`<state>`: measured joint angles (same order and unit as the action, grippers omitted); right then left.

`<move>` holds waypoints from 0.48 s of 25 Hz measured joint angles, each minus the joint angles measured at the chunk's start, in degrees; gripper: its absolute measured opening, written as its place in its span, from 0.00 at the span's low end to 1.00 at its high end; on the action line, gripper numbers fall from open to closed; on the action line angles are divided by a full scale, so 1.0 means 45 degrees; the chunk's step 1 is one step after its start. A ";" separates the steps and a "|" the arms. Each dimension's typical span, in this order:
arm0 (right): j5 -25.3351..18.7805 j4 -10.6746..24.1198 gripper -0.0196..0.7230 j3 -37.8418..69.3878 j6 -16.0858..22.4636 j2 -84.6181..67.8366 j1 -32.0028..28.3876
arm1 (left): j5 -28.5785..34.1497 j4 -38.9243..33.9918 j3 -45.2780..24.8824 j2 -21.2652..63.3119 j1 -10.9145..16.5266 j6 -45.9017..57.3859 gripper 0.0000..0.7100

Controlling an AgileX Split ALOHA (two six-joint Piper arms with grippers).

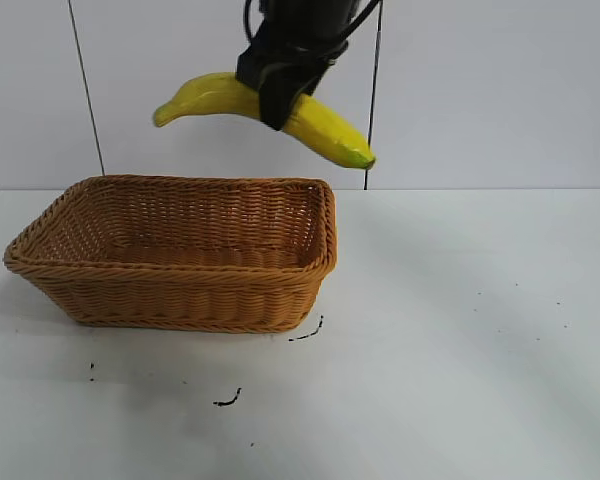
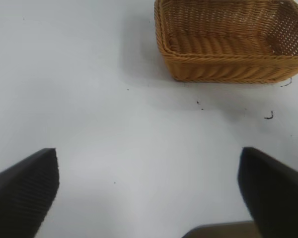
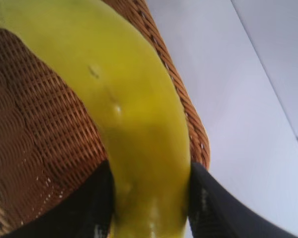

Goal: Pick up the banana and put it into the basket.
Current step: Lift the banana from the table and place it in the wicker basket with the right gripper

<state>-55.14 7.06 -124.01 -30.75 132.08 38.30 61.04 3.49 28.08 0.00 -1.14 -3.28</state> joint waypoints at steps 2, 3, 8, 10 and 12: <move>0.0268 -0.0064 0.46 0.0000 -0.0076 0.0404 0.0079 | 0.0000 0.0000 0.0000 0.0000 0.0000 0.0000 0.98; 0.0429 -0.0100 0.46 0.0000 -0.0076 0.0611 0.0084 | 0.0000 0.0000 0.0000 0.0000 0.0000 0.0000 0.98; 0.1157 -0.0117 0.46 0.0000 -0.0102 0.1590 0.0072 | 0.0000 0.0000 0.0000 0.0000 0.0000 0.0000 0.98; 0.1506 -0.0214 0.46 0.0000 -0.0107 0.1936 0.0072 | 0.0000 0.0000 0.0000 0.0000 0.0000 0.0000 0.98; 0.1739 -0.0307 0.46 0.0000 -0.0107 0.2172 0.0072 | 0.0000 0.0000 0.0000 0.0000 0.0000 0.0000 0.98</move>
<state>-47.31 5.68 -124.01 -31.23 141.85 38.62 61.04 3.49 28.08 0.00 -1.14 -3.28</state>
